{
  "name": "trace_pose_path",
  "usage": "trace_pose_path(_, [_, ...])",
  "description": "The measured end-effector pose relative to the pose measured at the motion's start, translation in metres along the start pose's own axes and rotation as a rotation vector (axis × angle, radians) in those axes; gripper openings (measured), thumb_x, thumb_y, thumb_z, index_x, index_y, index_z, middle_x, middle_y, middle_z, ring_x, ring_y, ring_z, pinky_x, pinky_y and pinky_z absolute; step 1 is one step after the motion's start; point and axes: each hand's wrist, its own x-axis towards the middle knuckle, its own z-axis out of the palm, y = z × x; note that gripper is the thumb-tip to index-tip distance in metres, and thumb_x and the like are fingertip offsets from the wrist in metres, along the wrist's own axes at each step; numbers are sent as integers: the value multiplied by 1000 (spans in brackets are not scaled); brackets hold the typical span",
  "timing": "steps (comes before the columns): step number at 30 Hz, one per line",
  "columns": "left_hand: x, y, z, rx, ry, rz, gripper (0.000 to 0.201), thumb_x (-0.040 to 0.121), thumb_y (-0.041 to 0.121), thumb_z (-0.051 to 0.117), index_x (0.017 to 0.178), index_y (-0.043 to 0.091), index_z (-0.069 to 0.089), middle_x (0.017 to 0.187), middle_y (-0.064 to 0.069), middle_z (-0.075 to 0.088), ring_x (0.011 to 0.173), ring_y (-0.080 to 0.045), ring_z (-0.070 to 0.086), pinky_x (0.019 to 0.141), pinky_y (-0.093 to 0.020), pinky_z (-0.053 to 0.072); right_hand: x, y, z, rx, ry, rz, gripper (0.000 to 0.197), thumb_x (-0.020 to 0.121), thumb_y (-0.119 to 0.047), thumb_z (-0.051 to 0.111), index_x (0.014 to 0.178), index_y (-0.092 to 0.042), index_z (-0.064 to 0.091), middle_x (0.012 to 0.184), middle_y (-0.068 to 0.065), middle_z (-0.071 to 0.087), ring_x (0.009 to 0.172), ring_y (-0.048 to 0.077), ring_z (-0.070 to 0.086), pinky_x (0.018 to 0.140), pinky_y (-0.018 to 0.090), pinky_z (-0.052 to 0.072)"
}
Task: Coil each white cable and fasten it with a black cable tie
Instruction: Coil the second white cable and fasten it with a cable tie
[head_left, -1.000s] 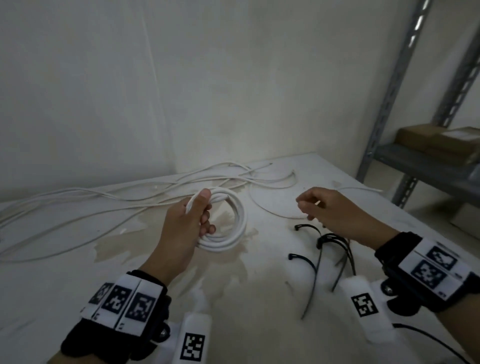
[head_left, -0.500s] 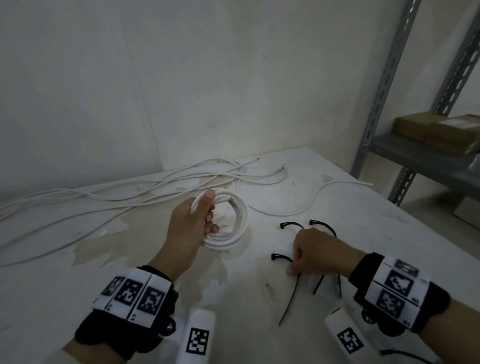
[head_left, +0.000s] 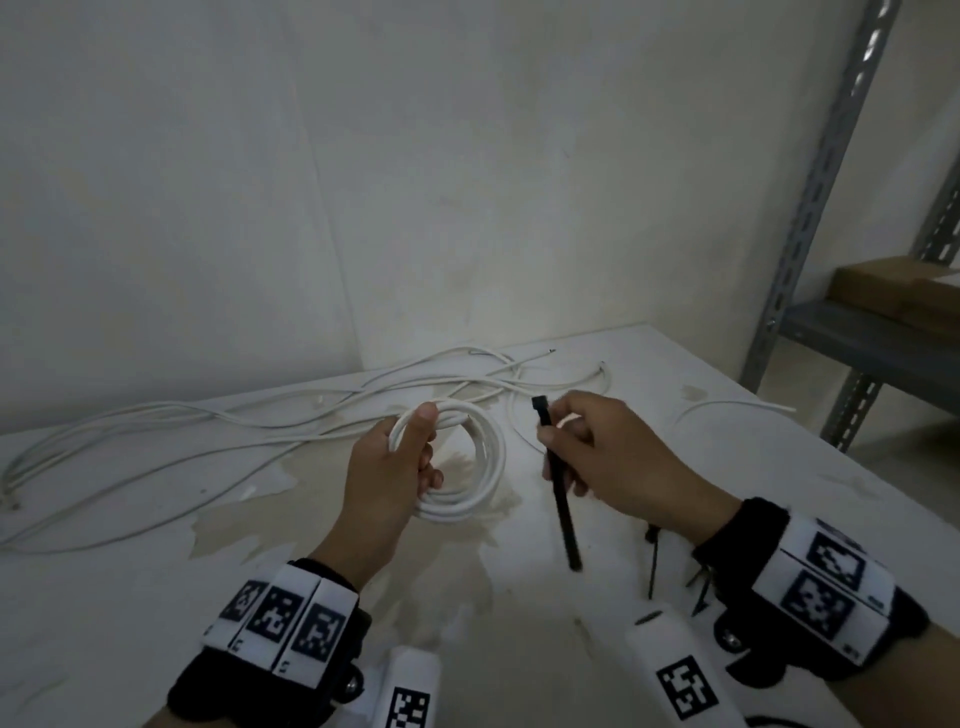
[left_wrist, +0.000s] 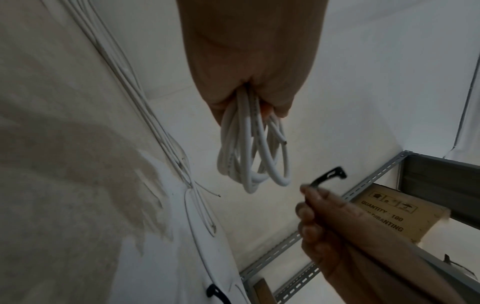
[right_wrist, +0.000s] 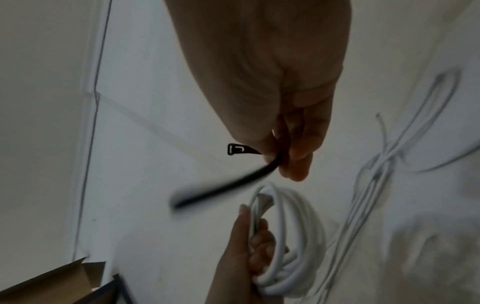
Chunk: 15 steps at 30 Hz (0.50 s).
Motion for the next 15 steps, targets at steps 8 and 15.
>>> trace_pose_path(8, [0, 6, -61, 37, 142, 110, 31, 91, 28, 53, 73, 3, 54, 54, -4, 43, 38, -6, 43, 41, -17, 41, 21, -45, 81, 41, -57, -187, 23, 95, -12, 46, 107, -17, 65, 68, -9, 58, 44, 2, 53, 48, 10, 40])
trace_pose_path(15, [-4, 8, -111, 53, 280, 152, 30, 91, 31, 53, 67, 13, 50, 54, -1, 44, 39, -4, 46, 42, -17, 39, 33, -70, 127, 60, -105, -115, 10, 87, -5, 54, 81, -12, 58, 65, 8, 66, 49, 10, 62, 56, 24, 55])
